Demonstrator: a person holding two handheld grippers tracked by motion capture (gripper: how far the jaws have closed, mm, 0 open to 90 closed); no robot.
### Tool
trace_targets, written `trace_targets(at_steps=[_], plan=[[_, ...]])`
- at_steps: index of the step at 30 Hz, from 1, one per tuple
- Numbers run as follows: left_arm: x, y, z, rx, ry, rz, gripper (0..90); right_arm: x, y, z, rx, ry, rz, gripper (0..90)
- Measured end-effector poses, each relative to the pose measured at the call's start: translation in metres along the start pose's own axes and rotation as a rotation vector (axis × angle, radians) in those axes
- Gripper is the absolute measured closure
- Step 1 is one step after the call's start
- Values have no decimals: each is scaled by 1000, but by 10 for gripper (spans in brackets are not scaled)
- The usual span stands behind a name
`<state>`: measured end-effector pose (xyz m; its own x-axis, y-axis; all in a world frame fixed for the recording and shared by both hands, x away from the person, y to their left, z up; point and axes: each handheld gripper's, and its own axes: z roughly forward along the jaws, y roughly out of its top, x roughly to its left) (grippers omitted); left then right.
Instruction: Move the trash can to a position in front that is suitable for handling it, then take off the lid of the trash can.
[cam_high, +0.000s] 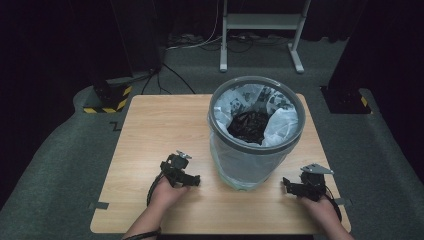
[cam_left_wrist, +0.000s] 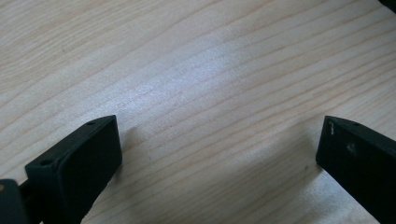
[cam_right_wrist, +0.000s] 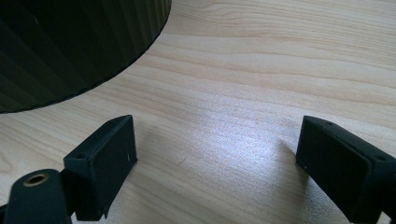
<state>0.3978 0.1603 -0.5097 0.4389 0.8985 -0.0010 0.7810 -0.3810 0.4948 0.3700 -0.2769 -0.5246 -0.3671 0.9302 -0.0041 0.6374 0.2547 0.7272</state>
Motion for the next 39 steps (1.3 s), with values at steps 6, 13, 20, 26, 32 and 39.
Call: trace_targets(at_steps=[6, 13, 20, 26, 32, 39], plan=[[1, 10, 0, 102, -5, 1, 0, 0, 0, 0, 4, 2, -3, 105], [11, 18, 0, 198, -2, -17, 0, 0, 1, 1, 3, 3, -8, 104], [24, 19, -1, 268, -9, -35, 0, 0, 1, 1, 4, 7, -3, 104], [38, 18, -2, 324, 12, -89, 2, 0, 1, 1, 5, 7, -1, 104], [47, 20, -3, 400, 20, -109, 5, 0, 1, 1, 2, 6, -8, 103], [49, 21, -2, 428, 17, -107, 6, 0, 1, 1, 3, 6, -8, 103]])
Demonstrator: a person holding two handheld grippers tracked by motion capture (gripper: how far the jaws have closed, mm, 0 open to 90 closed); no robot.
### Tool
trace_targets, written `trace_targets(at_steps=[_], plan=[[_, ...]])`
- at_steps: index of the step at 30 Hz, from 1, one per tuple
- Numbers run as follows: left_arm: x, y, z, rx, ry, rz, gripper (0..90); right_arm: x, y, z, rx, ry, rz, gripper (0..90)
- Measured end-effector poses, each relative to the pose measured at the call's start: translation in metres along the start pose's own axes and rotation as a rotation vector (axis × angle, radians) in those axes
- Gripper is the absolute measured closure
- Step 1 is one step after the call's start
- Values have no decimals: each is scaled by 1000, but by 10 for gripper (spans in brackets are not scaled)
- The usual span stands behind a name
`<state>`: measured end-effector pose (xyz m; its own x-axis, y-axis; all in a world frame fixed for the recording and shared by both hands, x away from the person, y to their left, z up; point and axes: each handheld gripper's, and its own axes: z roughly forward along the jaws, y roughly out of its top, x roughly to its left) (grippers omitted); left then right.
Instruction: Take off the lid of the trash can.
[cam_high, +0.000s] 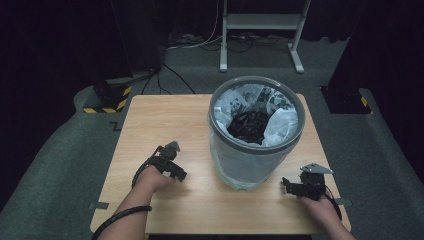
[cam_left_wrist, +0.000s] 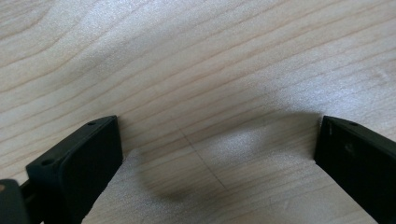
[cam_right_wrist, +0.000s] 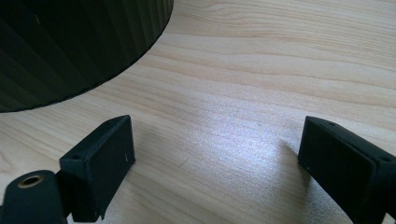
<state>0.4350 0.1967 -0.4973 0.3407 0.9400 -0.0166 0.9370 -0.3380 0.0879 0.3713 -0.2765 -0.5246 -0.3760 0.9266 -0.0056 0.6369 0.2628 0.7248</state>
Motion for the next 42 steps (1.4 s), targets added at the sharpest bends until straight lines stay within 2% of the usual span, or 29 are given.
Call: trace_targets(at_steps=[9, 15, 16, 18, 21, 27, 31, 33, 37, 38, 42], plan=[[2, 2, 1, 39, 0, -49, 0, 0, 2, 3, 0, -2, -1, 99], [4, 2, 1, 66, -3, -45, 9, 1, 4, 4, 3, -6, 5, 96], [6, 2, -1, 76, 8, -32, 27, 1, 5, 5, 2, -7, 8, 96], [6, 2, -2, 74, -4, -48, 74, 1, 5, 5, 2, -6, 6, 97], [7, 3, -5, 78, 0, -61, 144, 1, 4, 5, 2, -5, 5, 97], [6, 1, -9, 89, -40, -52, 162, 1, 5, 5, 4, -5, 6, 97], [8, -1, -17, 82, -38, -70, 196, 1, 5, 5, 2, -6, 4, 97], [9, -2, -21, 91, -51, -86, 231, 1, 5, 5, 2, -5, 7, 97], [12, -3, -35, 104, -22, -99, 255, 1, 5, 5, 2, -7, 6, 97], [13, -3, -39, 101, -33, -109, 273, 1, 5, 5, 3, -6, 7, 97], [16, -2, -54, 88, -23, -152, 305, 1, 5, 5, 2, -7, 5, 96]])
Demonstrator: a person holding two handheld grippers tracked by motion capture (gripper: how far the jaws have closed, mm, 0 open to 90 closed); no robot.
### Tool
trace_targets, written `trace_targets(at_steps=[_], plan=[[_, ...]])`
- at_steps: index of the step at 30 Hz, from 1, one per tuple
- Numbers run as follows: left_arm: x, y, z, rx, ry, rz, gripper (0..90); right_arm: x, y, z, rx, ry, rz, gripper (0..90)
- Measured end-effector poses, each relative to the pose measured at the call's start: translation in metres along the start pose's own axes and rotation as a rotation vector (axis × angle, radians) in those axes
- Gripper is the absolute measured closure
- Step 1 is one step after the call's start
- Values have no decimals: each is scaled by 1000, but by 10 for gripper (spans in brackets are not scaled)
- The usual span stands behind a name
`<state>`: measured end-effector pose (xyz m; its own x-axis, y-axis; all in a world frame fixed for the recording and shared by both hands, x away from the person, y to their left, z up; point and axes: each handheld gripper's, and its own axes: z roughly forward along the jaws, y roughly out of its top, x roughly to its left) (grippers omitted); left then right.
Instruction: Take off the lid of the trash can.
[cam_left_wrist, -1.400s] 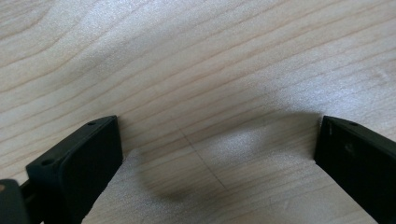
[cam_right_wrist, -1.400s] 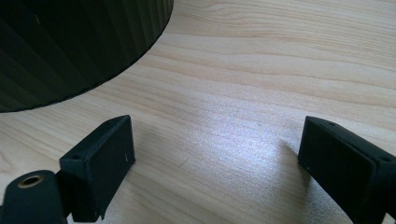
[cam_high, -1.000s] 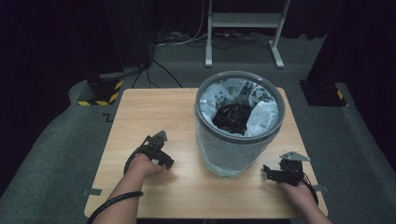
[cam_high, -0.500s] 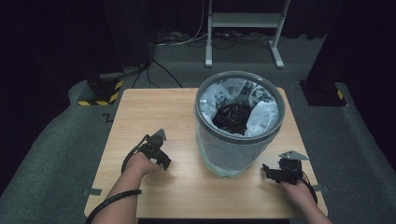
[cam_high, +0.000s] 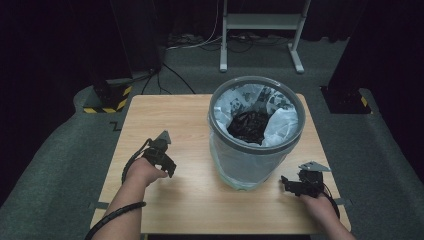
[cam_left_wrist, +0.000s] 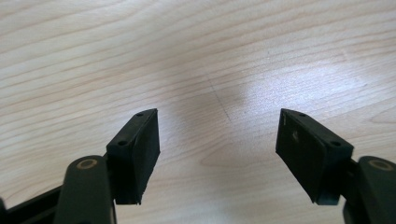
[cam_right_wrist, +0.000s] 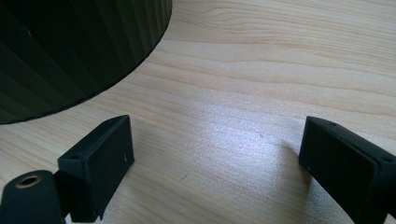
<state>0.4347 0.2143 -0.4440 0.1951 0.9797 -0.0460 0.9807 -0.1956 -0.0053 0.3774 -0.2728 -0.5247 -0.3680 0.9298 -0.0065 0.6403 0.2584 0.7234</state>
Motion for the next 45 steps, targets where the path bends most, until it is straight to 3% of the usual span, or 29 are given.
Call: trace_targets(at_steps=[4, 6, 10, 15, 20, 36, 39, 42, 45], plan=[[-1, 2, -15, 19, -1, 1, 346, 0, 0, 0, 0, 0, -2, 97], [-3, 3, -22, 3, -1, -2, 342, 0, 0, 1, -2, 1, -2, 97], [-8, 7, -33, 18, -11, -43, 340, 0, 0, 0, -1, 0, -3, 97], [-16, 10, -47, 28, 3, -14, 329, 0, 0, 0, -1, 0, -3, 97], [-22, 16, -61, 29, 14, -19, 331, 0, 0, 1, -2, 0, -3, 97], [-27, 21, -106, -11, -14, -49, 332, 0, 0, 0, -2, 0, -2, 98], [-25, 21, -115, -16, 7, -41, 345, 0, 0, 0, -3, 0, -2, 98], [-26, 19, -123, -33, -21, -73, 346, 0, 0, 0, -2, -2, 1, 98], [-27, 19, -131, -35, -20, -76, 346, -1, 0, 0, -2, -4, 1, 98]])
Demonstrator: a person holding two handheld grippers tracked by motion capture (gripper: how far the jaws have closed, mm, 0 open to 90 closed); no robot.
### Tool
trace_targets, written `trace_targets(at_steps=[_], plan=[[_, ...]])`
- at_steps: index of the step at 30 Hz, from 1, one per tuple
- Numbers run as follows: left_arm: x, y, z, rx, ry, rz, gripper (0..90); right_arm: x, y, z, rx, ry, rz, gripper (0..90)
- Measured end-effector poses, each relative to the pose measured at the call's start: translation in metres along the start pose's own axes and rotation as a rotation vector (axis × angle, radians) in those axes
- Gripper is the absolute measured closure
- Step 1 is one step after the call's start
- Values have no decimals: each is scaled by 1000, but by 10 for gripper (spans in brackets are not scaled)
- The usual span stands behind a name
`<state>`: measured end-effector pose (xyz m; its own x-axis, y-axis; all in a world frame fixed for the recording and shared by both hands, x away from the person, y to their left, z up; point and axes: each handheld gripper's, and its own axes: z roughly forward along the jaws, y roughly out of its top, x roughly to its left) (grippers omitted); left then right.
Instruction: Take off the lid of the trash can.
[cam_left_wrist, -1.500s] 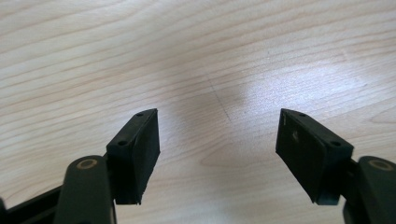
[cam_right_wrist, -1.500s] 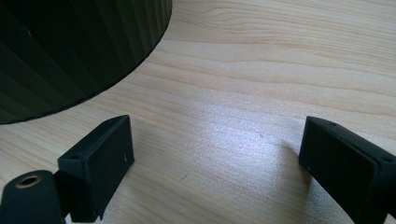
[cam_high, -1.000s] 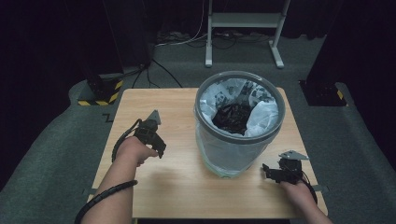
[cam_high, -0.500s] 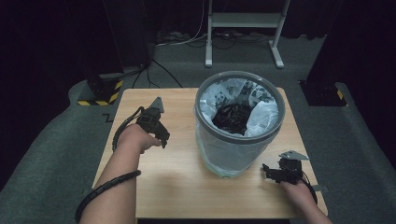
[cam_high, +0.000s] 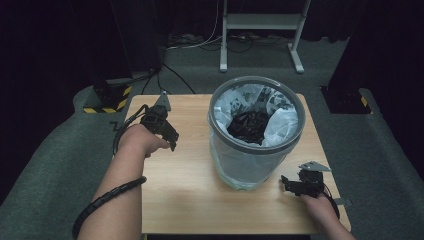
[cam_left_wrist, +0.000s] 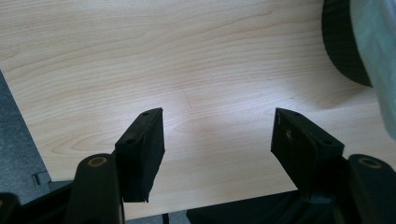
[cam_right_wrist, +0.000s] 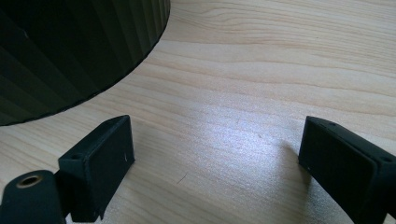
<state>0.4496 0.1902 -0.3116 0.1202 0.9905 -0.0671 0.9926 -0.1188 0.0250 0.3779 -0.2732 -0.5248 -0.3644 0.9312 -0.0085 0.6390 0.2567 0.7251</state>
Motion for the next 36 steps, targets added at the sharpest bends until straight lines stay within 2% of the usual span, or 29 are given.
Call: trace_targets(at_steps=[1, 2, 7, 9, 12, 13, 15, 16, 17, 19, 20, 22, 24, 25, 26, 28, 29, 30, 34, 36], plan=[[0, 0, -2, 4, -7, -1, 346, 0, 0, 0, 0, 0, 1, 98], [0, 1, -6, 2, 3, 15, 346, 0, 0, 0, 1, -1, 2, 98], [-5, 2, -21, -14, -13, 5, 345, 0, 0, 0, 2, -1, 4, 99], [-7, 4, -26, -17, -2, 14, 346, 0, 0, 0, 3, 0, 5, 98], [-12, 5, -35, -27, -12, 15, 345, 1, 0, 0, 3, -2, 6, 98], [-14, 6, -37, -33, -19, 5, 345, 1, 0, 0, 3, -2, 7, 99], [-18, 7, -40, -32, -23, 13, 344, 1, 0, 0, 1, -1, 9, 99], [-19, 7, -43, -32, -9, 30, 344, 1, 0, 0, 1, -1, 9, 99], [-21, 8, -43, -35, -24, 18, 344, 1, 0, 0, 1, -1, 9, 99], [-23, 9, -46, -42, -13, 31, 343, 0, 0, 0, 3, -1, 7, 97], [-25, 9, -45, -41, -30, 22, 343, 0, 0, 0, 1, -1, 1, 97], [-28, 9, -47, -39, -30, 32, 344, -1, 0, 0, -3, 2, -2, 98], [-29, 9, -50, -47, -30, 31, 347, -1, 0, 0, -1, 1, -2, 98], [-31, 9, -52, -52, -44, 20, 348, -1, 0, 0, -1, 1, -3, 98], [-31, 10, -54, -51, -31, 38, 348, -1, 0, 0, 0, 0, -4, 97], [-33, 10, -59, -54, -34, 43, 349, -1, 0, 0, 0, 0, -4, 97], [-35, 10, -61, -61, -48, 32, 348, -1, 0, 0, 1, 0, -3, 97], [-35, 11, -63, -63, -33, 47, 349, -1, 0, 0, 1, 0, -3, 97], [-40, 12, -72, -79, -44, 31, 348, -1, 0, 0, 2, 0, -3, 97], [-43, 13, -76, -84, -41, 39, 348, -1, 0, 0, 2, 0, -3, 97]])
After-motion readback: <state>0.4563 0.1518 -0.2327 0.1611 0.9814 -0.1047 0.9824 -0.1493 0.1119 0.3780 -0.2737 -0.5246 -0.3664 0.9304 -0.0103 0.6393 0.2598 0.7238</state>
